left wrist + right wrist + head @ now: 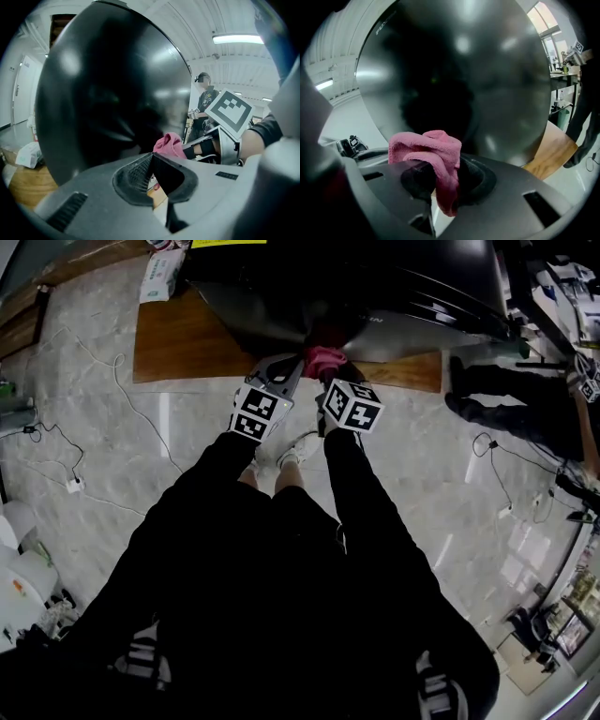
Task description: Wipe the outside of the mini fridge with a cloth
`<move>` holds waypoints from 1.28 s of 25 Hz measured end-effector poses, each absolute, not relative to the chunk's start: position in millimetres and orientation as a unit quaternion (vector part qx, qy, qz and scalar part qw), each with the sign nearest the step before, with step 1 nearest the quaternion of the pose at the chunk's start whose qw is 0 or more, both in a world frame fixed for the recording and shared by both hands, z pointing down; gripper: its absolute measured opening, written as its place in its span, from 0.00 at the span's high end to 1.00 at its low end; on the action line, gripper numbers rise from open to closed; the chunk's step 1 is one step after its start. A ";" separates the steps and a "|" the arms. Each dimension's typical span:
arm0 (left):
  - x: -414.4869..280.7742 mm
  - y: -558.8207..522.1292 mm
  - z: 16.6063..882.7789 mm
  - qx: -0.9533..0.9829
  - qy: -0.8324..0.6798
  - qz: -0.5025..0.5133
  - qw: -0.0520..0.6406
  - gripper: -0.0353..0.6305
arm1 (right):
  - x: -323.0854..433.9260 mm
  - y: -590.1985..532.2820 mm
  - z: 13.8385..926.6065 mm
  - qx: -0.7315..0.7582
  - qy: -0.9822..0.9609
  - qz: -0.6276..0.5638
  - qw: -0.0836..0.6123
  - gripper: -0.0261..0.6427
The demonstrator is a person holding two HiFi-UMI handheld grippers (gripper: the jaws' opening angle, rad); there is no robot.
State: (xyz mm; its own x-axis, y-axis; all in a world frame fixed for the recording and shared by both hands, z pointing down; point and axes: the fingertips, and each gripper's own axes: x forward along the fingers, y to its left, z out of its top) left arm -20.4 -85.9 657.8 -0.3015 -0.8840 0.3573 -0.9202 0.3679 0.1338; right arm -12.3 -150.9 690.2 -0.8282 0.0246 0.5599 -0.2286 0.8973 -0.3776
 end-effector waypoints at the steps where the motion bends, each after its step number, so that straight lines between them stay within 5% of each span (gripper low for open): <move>1: -15.6 -95.7 656.3 0.564 -0.803 0.048 0.188 0.94 | -6.7 -161.7 691.4 0.060 -0.930 0.220 0.289 0.83; 25: 49.4 -254.9 638.0 0.618 -0.767 0.022 0.171 0.94 | 66.6 -338.0 706.0 0.130 -0.924 0.183 0.310 0.83; 32: 80.5 -250.1 575.2 0.635 -0.760 -0.005 0.137 0.94 | 84.2 -322.2 622.2 0.061 -0.965 0.121 0.226 0.83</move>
